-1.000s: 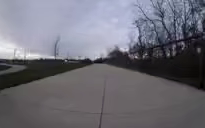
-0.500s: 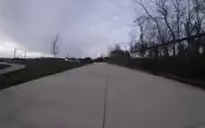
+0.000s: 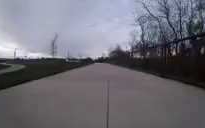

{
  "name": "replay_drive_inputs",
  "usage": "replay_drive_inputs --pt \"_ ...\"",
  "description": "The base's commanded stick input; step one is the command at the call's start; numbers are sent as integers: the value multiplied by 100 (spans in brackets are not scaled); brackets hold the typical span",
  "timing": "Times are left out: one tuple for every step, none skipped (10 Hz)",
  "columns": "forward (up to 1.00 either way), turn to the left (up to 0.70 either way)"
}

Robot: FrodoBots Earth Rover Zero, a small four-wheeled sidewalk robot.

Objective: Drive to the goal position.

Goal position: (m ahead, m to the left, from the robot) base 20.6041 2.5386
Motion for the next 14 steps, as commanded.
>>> replay_drive_inputs --pt "100 0" --pt "100 0" --pt "100 0" --pt "100 0" --pt "100 0" --pt "100 0" --pt "100 0" --pt "100 0" --pt "100 0" --pt "100 0" --pt "100 0" --pt "100 0" --pt "100 0" --pt "100 0"
